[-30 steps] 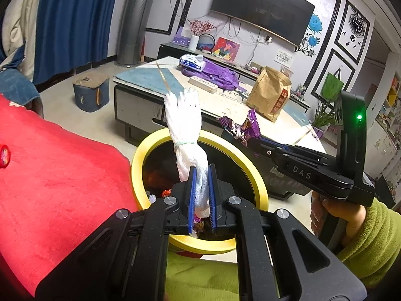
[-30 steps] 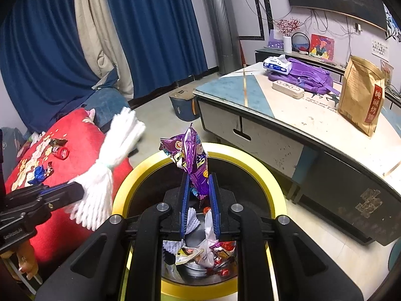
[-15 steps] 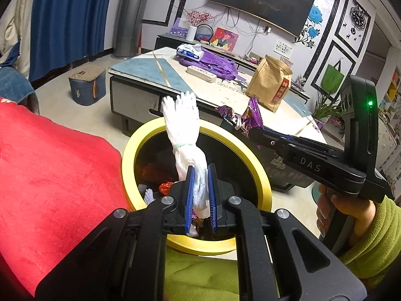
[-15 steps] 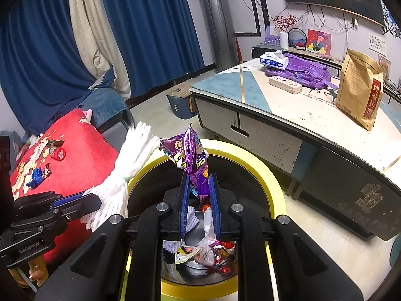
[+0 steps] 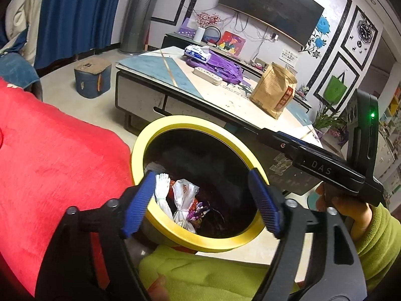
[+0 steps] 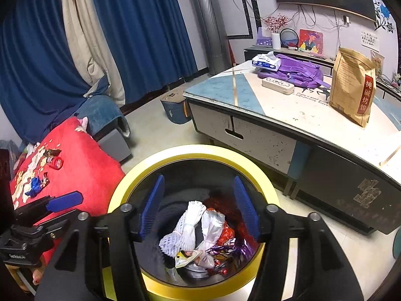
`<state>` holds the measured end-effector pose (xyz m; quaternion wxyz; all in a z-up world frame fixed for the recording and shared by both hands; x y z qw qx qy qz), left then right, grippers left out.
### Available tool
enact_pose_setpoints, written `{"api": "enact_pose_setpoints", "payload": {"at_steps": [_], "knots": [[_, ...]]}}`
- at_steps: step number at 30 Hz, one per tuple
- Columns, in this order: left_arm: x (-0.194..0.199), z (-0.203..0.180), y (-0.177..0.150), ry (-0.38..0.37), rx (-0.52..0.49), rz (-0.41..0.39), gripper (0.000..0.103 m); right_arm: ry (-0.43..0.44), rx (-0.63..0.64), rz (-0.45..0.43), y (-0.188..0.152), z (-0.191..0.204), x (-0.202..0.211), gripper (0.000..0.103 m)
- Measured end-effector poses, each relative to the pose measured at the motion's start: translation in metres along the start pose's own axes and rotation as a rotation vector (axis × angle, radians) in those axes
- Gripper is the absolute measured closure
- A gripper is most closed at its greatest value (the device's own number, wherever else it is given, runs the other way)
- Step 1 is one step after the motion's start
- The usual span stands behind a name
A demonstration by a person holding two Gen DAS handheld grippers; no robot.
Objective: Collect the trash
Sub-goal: 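Move both open tools back toward the remaining trash on the bedspread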
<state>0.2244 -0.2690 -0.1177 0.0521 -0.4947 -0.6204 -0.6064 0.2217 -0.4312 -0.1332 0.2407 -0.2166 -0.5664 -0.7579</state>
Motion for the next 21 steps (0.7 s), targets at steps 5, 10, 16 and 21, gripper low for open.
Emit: {"api": "enact_pose_setpoints", "payload": {"at_steps": [5, 10, 16, 21], "knots": [[0.011, 0.006, 0.003, 0.048, 0.007, -0.028, 0.011, -0.006, 0.014, -0.023, 0.004, 0.003, 0.006, 0.038], [0.029, 0.015, 0.009, 0.12, 0.001, -0.083, 0.011, -0.004, 0.043, -0.05, 0.008, 0.012, 0.012, 0.033], [0.049, 0.029, 0.01, 0.177, 0.017, -0.126, 0.011, 0.008, 0.095, -0.102, 0.014, 0.03, 0.023, 0.027], [0.064, 0.042, 0.01, 0.221, 0.032, -0.153, 0.011, 0.033, 0.136, -0.141, 0.018, 0.048, 0.033, 0.024]]}}
Point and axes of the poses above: each gripper's, at about its wrist camera, not at the fingertips, and x roughly against the way its jaws point, z to its left, y to its top, the point moved 7 cm from there along -x, roughly the way its jaws point, and after that the axes turned 6 degrees about y, right-handed, at the moved point
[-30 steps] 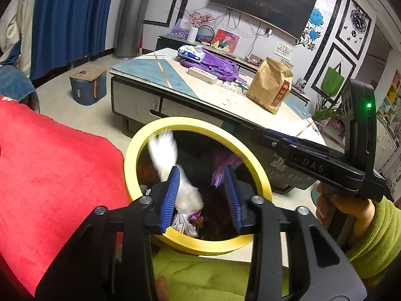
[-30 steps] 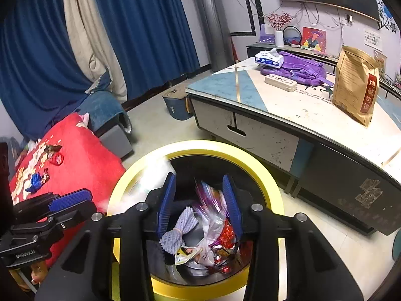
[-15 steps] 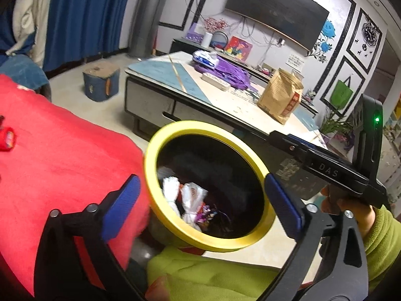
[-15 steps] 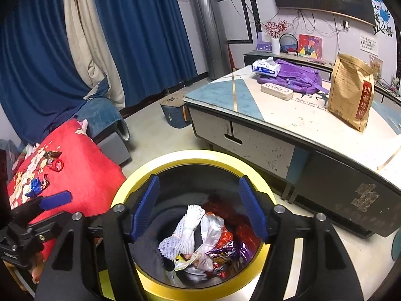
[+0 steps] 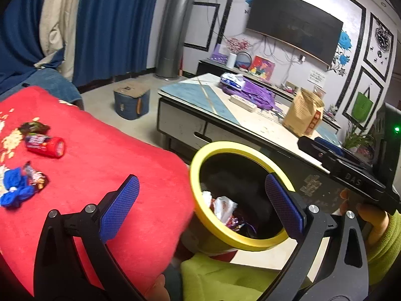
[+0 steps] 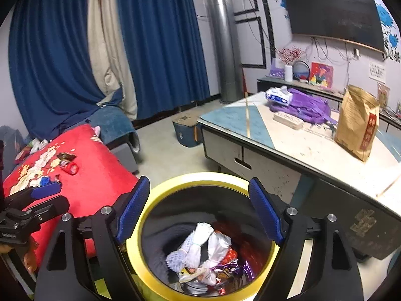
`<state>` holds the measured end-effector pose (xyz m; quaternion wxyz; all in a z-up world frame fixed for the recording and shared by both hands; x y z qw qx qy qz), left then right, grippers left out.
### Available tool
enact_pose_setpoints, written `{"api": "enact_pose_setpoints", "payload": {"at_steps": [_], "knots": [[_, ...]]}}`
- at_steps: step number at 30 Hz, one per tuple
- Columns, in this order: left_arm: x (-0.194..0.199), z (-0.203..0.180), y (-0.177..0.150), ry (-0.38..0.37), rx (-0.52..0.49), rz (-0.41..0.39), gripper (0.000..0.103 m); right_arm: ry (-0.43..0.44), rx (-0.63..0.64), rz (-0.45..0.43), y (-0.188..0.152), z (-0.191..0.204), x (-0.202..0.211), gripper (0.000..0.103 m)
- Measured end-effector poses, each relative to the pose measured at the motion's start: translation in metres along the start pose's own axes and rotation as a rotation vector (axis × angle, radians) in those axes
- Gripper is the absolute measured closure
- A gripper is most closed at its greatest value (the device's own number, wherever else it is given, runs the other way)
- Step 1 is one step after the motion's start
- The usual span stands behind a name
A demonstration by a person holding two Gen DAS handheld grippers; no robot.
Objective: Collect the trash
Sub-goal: 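Move both open tools back toward the remaining trash on the bedspread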
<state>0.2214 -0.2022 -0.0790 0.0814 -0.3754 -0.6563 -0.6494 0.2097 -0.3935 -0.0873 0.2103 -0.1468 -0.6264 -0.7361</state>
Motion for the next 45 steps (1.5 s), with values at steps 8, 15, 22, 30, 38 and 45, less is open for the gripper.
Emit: {"api": "enact_pose_setpoints", "payload": {"at_steps": [8, 15, 22, 30, 38, 45], "knots": [[0.02, 0.024, 0.008, 0.07, 0.024, -0.058, 0.011, 0.053, 0.076, -0.03, 0.005, 0.033, 0.006, 0.022], [0.038, 0.05, 0.013, 0.131, 0.057, -0.106, 0.011, 0.121, 0.126, -0.06, 0.007, 0.066, 0.014, 0.02], [0.058, 0.08, 0.017, 0.195, 0.095, -0.151, 0.011, 0.183, 0.182, -0.061, 0.006, 0.098, 0.017, 0.018], [0.076, 0.113, 0.02, 0.265, 0.139, -0.19, 0.011, 0.229, 0.206, -0.038, 0.005, 0.122, 0.012, 0.018], [0.092, 0.137, 0.021, 0.315, 0.17, -0.215, 0.011, 0.301, 0.247, -0.011, 0.005, 0.157, 0.005, 0.017], [0.103, 0.162, 0.019, 0.372, 0.187, -0.229, 0.011, 0.352, 0.27, 0.013, 0.007, 0.184, -0.009, 0.017]]}}
Point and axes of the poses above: each gripper's, at about its wrist camera, not at the fingertips, and x roughly against the way its jaws point, z to its left, y to its top, the point moved 7 cm from there along -x, roughly the way its jaws point, and after that the axes turned 6 degrees about y, right-handed, at the moved point
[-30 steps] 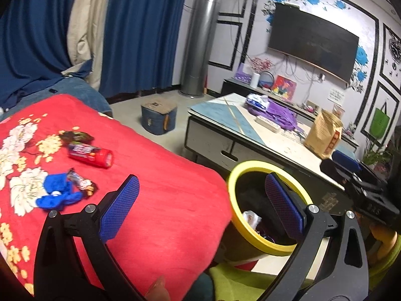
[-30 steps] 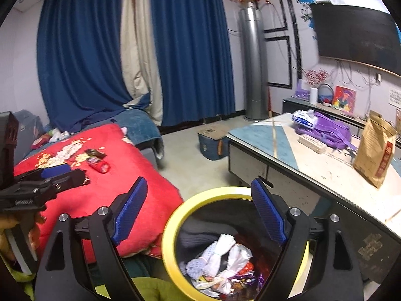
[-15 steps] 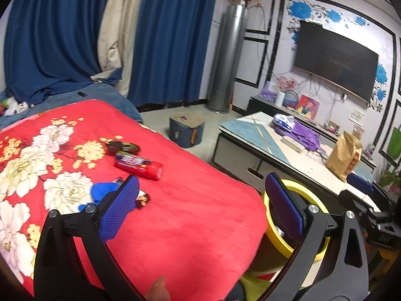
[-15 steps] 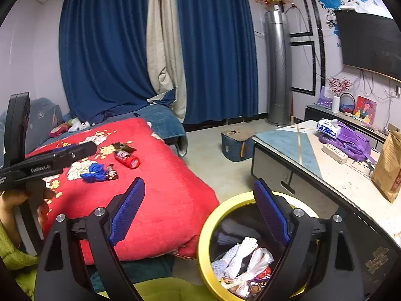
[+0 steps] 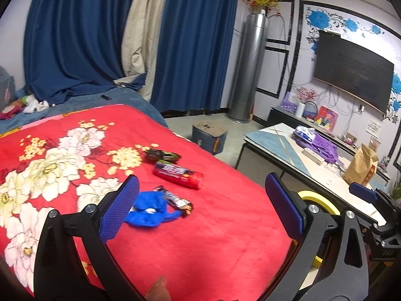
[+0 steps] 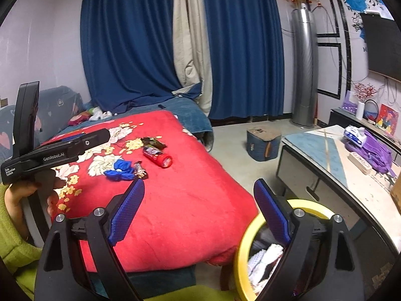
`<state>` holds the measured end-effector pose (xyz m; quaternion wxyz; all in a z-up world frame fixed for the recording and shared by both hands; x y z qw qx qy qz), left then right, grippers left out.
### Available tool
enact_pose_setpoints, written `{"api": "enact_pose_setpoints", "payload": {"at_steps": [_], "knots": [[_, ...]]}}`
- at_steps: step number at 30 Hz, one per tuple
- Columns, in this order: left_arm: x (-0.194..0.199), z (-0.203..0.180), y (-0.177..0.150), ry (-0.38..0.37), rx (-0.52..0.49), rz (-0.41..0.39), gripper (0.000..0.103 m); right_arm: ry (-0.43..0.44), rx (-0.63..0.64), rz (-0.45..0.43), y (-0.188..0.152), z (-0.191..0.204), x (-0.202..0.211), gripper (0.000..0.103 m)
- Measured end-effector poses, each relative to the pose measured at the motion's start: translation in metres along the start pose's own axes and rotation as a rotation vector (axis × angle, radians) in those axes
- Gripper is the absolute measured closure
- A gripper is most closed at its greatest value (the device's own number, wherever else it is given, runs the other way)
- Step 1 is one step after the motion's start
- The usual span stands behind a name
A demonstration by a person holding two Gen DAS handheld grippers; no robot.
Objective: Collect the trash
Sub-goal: 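Move both open tools back toward the remaining trash on the bedspread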
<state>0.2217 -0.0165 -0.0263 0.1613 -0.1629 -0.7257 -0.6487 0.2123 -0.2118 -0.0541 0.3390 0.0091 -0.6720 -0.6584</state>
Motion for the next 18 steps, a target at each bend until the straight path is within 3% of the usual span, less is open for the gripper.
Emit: {"api": "enact_pose_setpoints", "payload": {"at_steps": [11, 18], "knots": [[-0.01, 0.051, -0.005, 0.094, 0.018, 0.027, 0.011, 0.078, 0.034, 0.102, 0.011, 0.027, -0.071, 0.015], [-0.034, 0.082, -0.026, 0.114, 0.049, 0.144, 0.011, 0.128, 0.084, 0.177, 0.021, 0.04, -0.127, 0.015]]}}
Point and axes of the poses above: each gripper's, at about its wrist camera, not at the fingertips, and x roughly against the way its jaws point, z to its left, y to its top, the point moved 7 cm from there along -x, roughly the way its jaws point, and after that the axes turned 6 degrees about y, right-handed, at the moved point
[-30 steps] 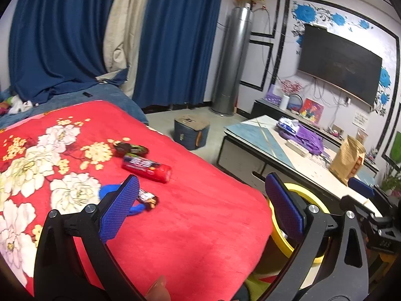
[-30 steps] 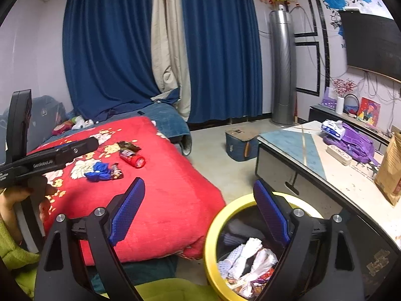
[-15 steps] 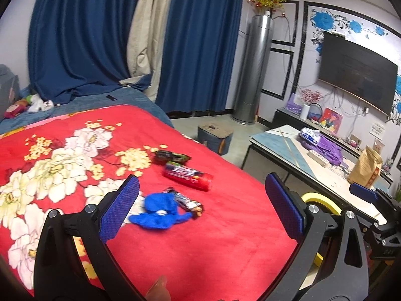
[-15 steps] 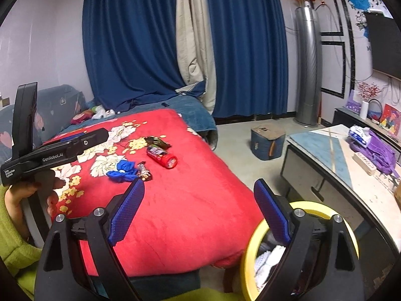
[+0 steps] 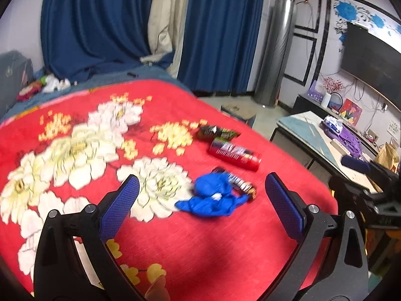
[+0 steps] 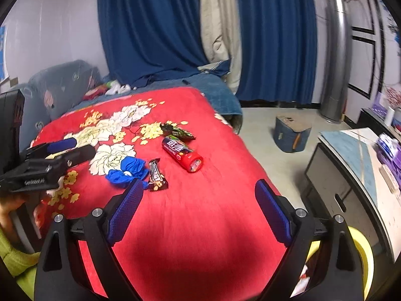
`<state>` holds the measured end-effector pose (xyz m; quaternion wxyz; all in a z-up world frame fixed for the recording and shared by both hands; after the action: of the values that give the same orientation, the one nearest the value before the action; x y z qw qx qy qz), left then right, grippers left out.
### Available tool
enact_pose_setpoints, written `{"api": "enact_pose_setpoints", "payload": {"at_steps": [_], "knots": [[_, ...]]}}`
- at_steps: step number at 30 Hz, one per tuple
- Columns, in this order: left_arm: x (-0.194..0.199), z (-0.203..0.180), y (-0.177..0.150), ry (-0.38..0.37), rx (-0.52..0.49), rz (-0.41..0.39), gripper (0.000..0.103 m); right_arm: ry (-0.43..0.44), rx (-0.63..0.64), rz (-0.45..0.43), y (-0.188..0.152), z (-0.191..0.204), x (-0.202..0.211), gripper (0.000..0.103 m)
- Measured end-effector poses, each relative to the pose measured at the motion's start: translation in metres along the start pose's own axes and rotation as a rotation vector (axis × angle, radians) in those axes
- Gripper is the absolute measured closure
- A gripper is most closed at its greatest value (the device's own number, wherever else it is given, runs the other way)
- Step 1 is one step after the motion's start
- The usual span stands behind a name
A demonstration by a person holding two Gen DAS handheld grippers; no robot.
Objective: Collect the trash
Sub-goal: 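Move both open tools back toward the remaining trash on the bedspread, then grasp the blue cloth with the left tool while the right tool grasps the red candy tube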
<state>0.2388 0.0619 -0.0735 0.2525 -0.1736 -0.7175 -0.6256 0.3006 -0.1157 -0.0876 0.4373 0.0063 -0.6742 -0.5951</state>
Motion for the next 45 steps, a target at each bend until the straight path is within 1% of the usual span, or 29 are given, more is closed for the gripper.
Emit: {"api": "enact_pose_setpoints", "payload": {"at_steps": [4, 5, 10, 13, 14, 16, 19, 23, 26, 28, 29, 30, 31, 32, 33, 34, 36, 39, 42, 44, 45], "knots": [[-0.01, 0.007, -0.007, -0.015, 0.019, 0.036, 0.012, 0.01, 0.017, 0.036, 0.011, -0.003, -0.027, 0.015], [-0.012, 0.007, -0.008, -0.022, 0.021, 0.045, 0.017, 0.015, 0.027, 0.042, 0.013, -0.003, -0.034, 0.015], [-0.023, 0.002, -0.017, -0.054, 0.023, 0.086, 0.03, 0.033, 0.088, 0.103, 0.02, -0.004, -0.071, 0.015], [-0.029, -0.001, -0.02, -0.075, 0.022, 0.105, 0.032, 0.035, 0.13, 0.141, 0.022, -0.002, -0.095, 0.016], [-0.031, -0.001, -0.021, -0.08, 0.023, 0.112, 0.036, 0.034, 0.138, 0.152, 0.022, -0.002, -0.1, 0.018], [-0.035, -0.003, -0.024, -0.089, 0.023, 0.125, 0.04, 0.034, 0.154, 0.176, 0.023, -0.002, -0.113, 0.021], [-0.041, -0.005, -0.027, -0.1, 0.024, 0.149, 0.04, 0.05, 0.152, 0.195, 0.024, 0.001, -0.127, 0.022], [-0.051, -0.004, -0.034, -0.113, 0.043, 0.194, 0.04, 0.042, 0.176, 0.224, 0.026, 0.005, -0.145, 0.024], [-0.055, -0.004, -0.037, -0.114, 0.046, 0.211, 0.04, 0.04, 0.181, 0.237, 0.024, 0.008, -0.154, 0.025], [-0.057, -0.005, -0.038, -0.116, 0.043, 0.217, 0.04, 0.034, 0.178, 0.248, 0.023, 0.006, -0.16, 0.028], [-0.058, -0.007, -0.039, -0.117, 0.038, 0.222, 0.04, 0.033, 0.174, 0.255, 0.022, 0.005, -0.163, 0.031], [-0.058, -0.009, -0.04, -0.117, 0.033, 0.225, 0.04, 0.035, 0.168, 0.268, 0.02, 0.004, -0.167, 0.037], [-0.06, -0.011, -0.041, -0.118, 0.022, 0.23, 0.041, 0.038, 0.163, 0.28, 0.019, 0.004, -0.17, 0.04], [-0.06, -0.013, -0.042, -0.119, 0.016, 0.233, 0.043, 0.041, 0.161, 0.291, 0.017, 0.004, -0.172, 0.05], [-0.061, -0.014, -0.043, -0.12, 0.007, 0.238, 0.044, 0.049, 0.16, 0.299, 0.015, 0.004, -0.173, 0.055], [-0.061, -0.016, -0.044, -0.119, 0.003, 0.24, 0.045, 0.051, 0.161, 0.298, 0.014, 0.005, -0.172, 0.055], [-0.062, -0.016, -0.044, -0.119, -0.001, 0.242, 0.048, 0.058, 0.164, 0.29, 0.013, 0.008, -0.169, 0.06], [-0.061, -0.016, -0.045, -0.123, 0.004, 0.244, 0.054, 0.09, 0.16, 0.273, 0.009, 0.014, -0.158, 0.064], [-0.061, -0.016, -0.045, -0.135, 0.008, 0.248, 0.066, 0.108, 0.149, 0.262, 0.003, 0.018, -0.148, 0.066], [-0.061, -0.017, -0.046, -0.152, 0.013, 0.253, 0.08, 0.116, 0.126, 0.251, -0.002, 0.018, -0.14, 0.067], [-0.06, -0.017, -0.046, -0.162, 0.017, 0.254, 0.084, 0.119, 0.112, 0.246, -0.004, 0.017, -0.136, 0.067]]}}
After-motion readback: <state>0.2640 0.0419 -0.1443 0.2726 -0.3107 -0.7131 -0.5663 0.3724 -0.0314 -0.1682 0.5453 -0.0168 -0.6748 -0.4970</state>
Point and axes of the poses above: each gripper's, at about its wrist camera, not at the fingertips, and x roughly against the way its jaws point, z to its left, y to its top, the point moved 7 cm from there along -x, roughly the way its jaws point, and after that the axes turned 6 degrees about y, right-handed, at the moved point
